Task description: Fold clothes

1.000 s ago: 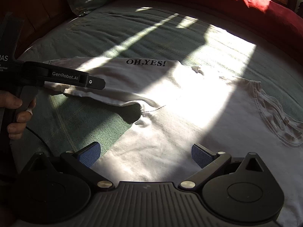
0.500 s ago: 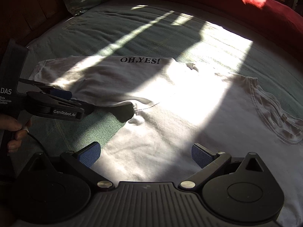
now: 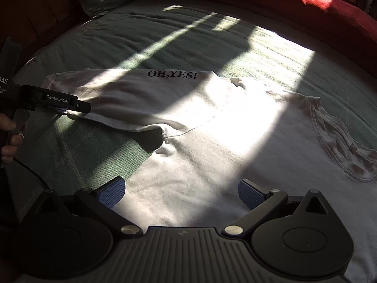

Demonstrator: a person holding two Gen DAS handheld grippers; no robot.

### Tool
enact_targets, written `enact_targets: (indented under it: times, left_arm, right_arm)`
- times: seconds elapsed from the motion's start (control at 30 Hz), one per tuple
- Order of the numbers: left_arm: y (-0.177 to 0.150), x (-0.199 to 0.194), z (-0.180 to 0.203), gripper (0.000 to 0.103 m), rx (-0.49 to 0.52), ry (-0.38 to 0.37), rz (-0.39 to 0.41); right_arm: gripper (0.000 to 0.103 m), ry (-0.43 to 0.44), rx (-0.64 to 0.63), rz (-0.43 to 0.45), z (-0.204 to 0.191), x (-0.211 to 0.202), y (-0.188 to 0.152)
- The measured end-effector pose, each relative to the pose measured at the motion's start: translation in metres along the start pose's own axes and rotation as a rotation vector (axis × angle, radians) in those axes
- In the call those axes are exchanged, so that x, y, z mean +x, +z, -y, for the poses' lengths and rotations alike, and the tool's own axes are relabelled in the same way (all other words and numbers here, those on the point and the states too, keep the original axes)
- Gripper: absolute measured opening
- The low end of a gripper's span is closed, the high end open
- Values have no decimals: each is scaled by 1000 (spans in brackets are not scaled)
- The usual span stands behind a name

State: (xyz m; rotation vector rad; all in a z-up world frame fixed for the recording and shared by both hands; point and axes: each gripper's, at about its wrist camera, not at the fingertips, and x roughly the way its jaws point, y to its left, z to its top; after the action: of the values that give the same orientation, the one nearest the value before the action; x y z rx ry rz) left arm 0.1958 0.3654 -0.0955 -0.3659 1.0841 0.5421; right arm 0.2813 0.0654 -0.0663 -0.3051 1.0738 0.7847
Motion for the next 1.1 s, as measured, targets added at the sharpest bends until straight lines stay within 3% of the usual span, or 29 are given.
enact_targets:
  times: [0.1, 0.23, 0.3, 0.53, 0.63, 0.7, 0.87, 1.0, 1.1]
  left_arm:
    - [2, -6, -24, 67, -70, 47, -5]
    - [11, -15, -37, 67, -104, 14, 81]
    - [16, -3, -36, 68, -93, 6, 56]
    - [22, 16, -65, 71, -101, 98, 109]
    - [30, 8, -65, 69, -104, 108, 101]
    - [32, -4, -61, 69, -105, 97, 137]
    - [34, -2, -37, 71, 13, 57, 159]
    - [43, 28, -39, 71, -39, 56, 136]
    - [55, 41, -53, 77, -72, 76, 155]
  right_arm:
    - [103, -3, 13, -2, 3, 1, 1]
    - [103, 0, 14, 11, 1, 1, 4]
    - [103, 2, 6, 10, -2, 3, 5]
    - [103, 21, -25, -6, -12, 2, 4]
    - [103, 15, -34, -9, -10, 2, 3]
    - [103, 3, -28, -7, -8, 2, 3]
    - [103, 7, 0, -1, -5, 3, 5]
    - [103, 12, -18, -1, -11, 3, 5]
    - [103, 18, -27, -7, -14, 2, 3]
